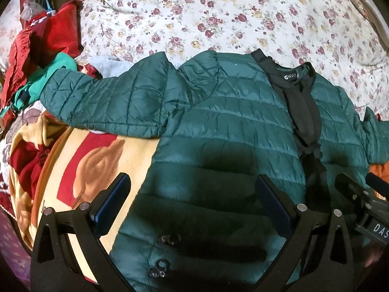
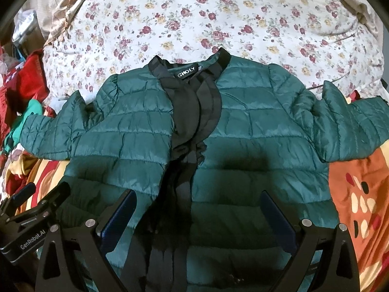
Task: Fold large clothes
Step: 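Position both grippers over the green jacket's front panels near the hem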
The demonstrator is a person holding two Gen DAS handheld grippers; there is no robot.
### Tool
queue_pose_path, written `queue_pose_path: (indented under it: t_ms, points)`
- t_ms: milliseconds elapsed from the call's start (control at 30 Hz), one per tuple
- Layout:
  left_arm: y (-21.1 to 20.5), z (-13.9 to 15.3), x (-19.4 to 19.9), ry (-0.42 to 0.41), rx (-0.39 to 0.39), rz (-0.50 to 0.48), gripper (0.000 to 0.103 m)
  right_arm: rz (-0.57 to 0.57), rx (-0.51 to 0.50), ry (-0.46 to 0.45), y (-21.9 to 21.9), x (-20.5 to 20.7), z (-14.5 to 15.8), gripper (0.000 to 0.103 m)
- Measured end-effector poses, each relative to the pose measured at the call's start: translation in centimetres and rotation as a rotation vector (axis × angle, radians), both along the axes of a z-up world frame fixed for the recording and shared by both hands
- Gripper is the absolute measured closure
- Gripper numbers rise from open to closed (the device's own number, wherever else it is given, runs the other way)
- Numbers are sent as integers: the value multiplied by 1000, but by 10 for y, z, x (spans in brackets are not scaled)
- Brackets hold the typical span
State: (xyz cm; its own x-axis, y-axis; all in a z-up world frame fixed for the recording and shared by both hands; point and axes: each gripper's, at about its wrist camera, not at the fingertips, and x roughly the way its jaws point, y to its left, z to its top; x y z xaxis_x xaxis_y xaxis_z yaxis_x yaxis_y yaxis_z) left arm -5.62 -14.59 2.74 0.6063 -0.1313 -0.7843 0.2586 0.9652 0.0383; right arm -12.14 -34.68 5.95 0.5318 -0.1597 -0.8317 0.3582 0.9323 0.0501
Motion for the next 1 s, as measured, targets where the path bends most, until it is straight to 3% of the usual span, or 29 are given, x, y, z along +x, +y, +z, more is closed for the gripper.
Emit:
queue_pose_path:
  t_ms: [1000]
  points:
    - [-8,-12,53,16,5,39,1,-10,-8,18,-22,51,-18,3]
